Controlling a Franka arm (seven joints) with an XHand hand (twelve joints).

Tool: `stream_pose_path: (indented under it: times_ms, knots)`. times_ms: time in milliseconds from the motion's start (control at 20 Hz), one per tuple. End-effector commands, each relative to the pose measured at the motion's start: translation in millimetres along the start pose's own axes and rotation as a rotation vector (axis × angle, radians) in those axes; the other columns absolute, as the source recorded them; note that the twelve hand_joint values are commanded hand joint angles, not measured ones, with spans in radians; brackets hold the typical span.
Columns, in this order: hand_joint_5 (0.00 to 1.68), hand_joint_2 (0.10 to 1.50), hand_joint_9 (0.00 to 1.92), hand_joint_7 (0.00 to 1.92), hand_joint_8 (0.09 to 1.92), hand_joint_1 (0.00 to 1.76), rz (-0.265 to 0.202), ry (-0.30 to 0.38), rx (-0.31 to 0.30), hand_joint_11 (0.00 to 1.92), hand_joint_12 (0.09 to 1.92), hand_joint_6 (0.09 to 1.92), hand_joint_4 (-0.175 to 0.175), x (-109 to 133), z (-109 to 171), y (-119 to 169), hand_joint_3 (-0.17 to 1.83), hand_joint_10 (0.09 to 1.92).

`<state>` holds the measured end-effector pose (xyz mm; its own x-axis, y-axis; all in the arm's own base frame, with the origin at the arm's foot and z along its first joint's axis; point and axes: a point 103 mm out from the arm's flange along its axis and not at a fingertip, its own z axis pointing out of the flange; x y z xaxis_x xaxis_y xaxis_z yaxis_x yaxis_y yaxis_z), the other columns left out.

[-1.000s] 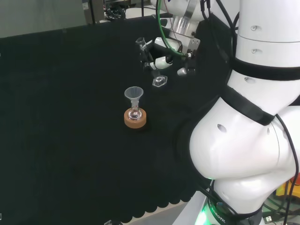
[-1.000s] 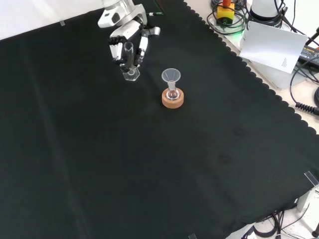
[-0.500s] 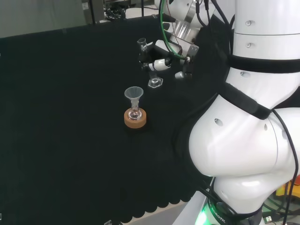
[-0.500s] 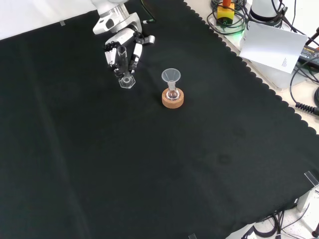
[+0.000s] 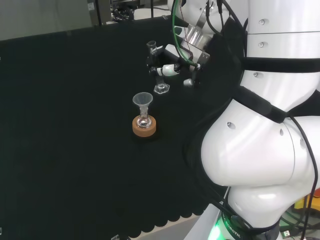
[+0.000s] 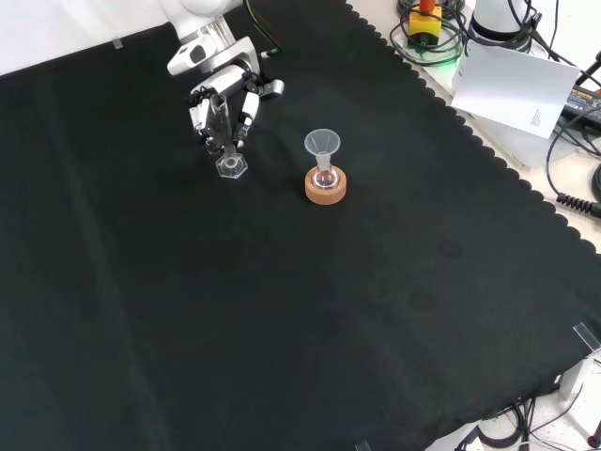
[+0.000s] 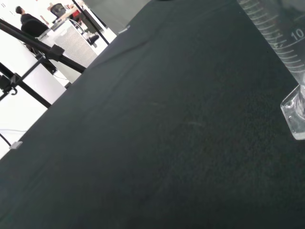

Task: Put the graduated cylinder back on the table.

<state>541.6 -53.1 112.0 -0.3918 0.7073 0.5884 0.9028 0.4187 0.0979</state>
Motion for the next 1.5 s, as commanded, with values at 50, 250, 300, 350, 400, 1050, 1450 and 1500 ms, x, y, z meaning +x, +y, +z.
stream_pose_path:
  times_ms: [50,250,300,350,400,1050,1450,1500]
  knots:
    - [0.94,1.15,1.36,1.13,0.39,1.12,-0.002,0.037,-0.033,1.21,0.77,1.09,-0.119,-5.2,5.1,5.0,-0.01,0.09]
    - [0.94,1.15,1.36,1.12,0.39,1.12,0.014,0.08,-0.052,1.21,0.77,1.09,-0.118,-10.4,8.0,6.2,-0.01,0.09]
    - [0.94,1.15,1.36,1.12,0.39,1.12,0.014,0.083,-0.055,1.21,0.77,1.09,-0.118,-11.1,8.4,6.7,-0.01,0.09]
    - [0.94,1.15,1.36,1.12,0.39,1.12,0.014,0.087,-0.059,1.21,0.77,1.09,-0.118,-11.8,9.0,7.2,-0.01,0.09]
    - [0.94,1.15,1.36,1.12,0.39,1.12,0.015,0.09,-0.063,1.21,0.77,1.09,-0.119,-12.6,9.7,7.9,-0.01,0.09]
    - [0.92,1.15,1.33,1.06,0.41,1.12,0.021,0.08,-0.101,1.16,0.8,1.11,-0.129,-18.4,18.1,7.0,-0.01,0.09]
    - [0.9,1.16,1.3,0.99,0.48,1.12,0.038,0.088,-0.107,1.12,0.85,1.13,-0.139,-22.6,22.5,4.6,0.0,0.09]
    - [0.89,1.17,1.29,0.96,0.51,1.12,0.039,0.092,-0.103,1.11,0.86,1.15,-0.138,-23.1,22.9,4.3,0.0,0.09]
